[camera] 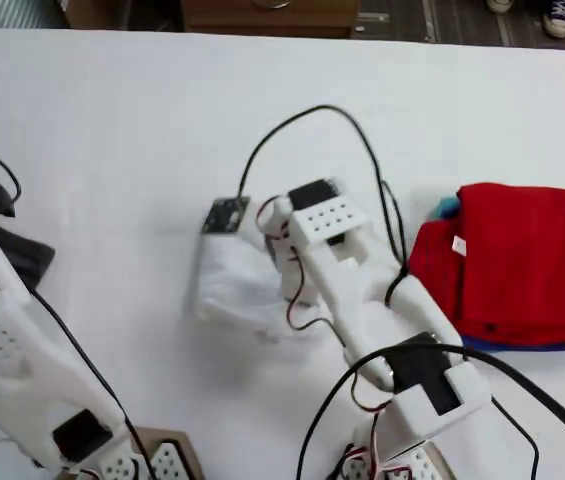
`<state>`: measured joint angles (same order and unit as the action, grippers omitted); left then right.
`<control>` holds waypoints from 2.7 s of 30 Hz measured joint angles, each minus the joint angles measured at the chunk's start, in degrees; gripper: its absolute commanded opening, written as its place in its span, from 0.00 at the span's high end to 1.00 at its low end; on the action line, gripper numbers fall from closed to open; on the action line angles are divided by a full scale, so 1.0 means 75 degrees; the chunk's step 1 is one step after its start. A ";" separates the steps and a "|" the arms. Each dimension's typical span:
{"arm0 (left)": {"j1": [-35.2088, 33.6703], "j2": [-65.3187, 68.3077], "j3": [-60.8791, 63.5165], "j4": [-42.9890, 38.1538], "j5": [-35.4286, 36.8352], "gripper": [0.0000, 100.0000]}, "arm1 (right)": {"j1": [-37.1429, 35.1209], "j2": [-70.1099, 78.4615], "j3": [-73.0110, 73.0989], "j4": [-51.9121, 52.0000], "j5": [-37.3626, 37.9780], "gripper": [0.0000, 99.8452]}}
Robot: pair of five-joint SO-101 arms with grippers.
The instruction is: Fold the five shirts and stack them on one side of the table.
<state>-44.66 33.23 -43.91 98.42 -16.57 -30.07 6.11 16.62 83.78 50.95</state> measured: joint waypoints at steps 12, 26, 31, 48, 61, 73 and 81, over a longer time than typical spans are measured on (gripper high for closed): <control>0.0000 0.0000 0.0000 -0.0070 0.0000 0.75 | -0.0481 -0.1114 0.0270 0.0973 0.0012 0.74; 0.0000 0.0000 0.0000 -0.0141 0.0000 0.75 | 0.1629 -0.0610 -0.0152 -0.2286 -0.2403 0.74; 0.0000 0.0000 0.0000 -0.0141 0.0000 0.75 | 0.1840 0.0703 -0.0844 -0.2333 -0.2626 0.74; 0.0000 0.0000 0.0000 -0.0141 0.0000 0.75 | 0.2544 0.2274 -0.2649 -0.0926 -0.2637 0.74; 0.0000 0.0000 0.0000 -0.0141 0.0000 0.75 | 0.1747 0.2274 -0.2649 -0.0469 -0.2637 0.83; 0.0000 0.0000 0.0000 -0.0141 0.0000 0.75 | 0.2356 0.2274 -0.2696 -0.0469 -0.2637 0.98; 0.0000 0.0000 0.0000 -0.0141 0.0000 0.75 | 0.2555 0.2251 -0.3552 -0.0105 -0.2028 0.98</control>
<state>-44.66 33.23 -43.91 97.36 -16.57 -10.90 22.99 -10.02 82.99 35.74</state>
